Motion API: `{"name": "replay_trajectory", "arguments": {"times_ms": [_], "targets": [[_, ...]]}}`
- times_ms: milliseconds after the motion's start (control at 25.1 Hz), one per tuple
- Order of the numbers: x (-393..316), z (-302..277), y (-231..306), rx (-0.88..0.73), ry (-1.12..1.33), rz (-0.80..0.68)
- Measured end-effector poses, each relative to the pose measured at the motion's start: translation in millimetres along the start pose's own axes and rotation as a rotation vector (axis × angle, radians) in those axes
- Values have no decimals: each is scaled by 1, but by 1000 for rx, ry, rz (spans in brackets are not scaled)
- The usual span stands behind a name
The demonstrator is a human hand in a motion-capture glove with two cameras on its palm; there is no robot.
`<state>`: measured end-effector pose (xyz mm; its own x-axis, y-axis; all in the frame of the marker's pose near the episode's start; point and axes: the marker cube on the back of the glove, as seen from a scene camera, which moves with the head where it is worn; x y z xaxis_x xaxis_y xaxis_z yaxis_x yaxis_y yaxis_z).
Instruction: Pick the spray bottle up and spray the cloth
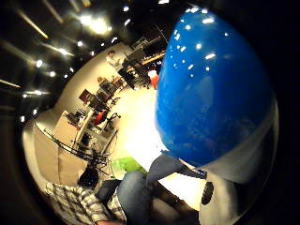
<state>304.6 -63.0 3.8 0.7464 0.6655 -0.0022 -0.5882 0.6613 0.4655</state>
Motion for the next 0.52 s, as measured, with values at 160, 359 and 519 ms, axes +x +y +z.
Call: {"name": "replay_trajectory", "arguments": {"times_ms": [160,359,519], "targets": [[-5,10,-1,-39,57,-42],[-8,18,1,-82,142,-94],[-17,26,7,-121,188,-160]]}}
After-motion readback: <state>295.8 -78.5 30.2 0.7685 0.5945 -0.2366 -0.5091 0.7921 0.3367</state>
